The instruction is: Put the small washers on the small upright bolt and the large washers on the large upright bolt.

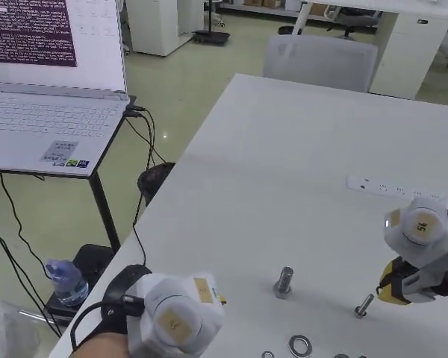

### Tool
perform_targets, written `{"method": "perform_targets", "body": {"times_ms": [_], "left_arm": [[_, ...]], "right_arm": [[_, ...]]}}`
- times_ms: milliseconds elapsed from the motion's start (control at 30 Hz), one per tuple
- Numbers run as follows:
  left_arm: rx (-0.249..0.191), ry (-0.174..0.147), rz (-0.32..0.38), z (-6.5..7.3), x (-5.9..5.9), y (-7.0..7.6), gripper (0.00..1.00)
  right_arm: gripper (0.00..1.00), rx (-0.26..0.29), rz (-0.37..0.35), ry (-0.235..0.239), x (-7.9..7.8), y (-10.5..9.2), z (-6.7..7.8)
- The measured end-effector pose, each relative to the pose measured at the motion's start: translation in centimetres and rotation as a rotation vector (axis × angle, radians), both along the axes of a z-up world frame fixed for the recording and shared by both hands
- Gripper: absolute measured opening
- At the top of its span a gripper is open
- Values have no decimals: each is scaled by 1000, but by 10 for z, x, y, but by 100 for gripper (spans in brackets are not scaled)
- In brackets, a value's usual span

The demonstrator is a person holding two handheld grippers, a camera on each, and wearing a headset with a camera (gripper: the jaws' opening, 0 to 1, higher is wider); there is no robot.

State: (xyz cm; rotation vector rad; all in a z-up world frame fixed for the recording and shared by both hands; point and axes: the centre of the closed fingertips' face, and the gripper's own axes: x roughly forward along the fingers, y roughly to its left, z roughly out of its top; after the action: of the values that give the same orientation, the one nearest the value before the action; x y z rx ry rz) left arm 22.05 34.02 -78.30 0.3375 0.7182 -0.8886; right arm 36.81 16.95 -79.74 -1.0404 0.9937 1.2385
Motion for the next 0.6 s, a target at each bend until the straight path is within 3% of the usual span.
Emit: {"method": "perform_targets", "body": {"times_ms": [200, 600], "left_arm": [[-12, 3, 3, 0, 0, -2, 84], [-17, 21, 3, -5, -3, -1, 89]], "right_arm": [[13, -9, 1, 14, 2, 1, -9], [13, -15, -5, 32, 3, 3, -17]]}}
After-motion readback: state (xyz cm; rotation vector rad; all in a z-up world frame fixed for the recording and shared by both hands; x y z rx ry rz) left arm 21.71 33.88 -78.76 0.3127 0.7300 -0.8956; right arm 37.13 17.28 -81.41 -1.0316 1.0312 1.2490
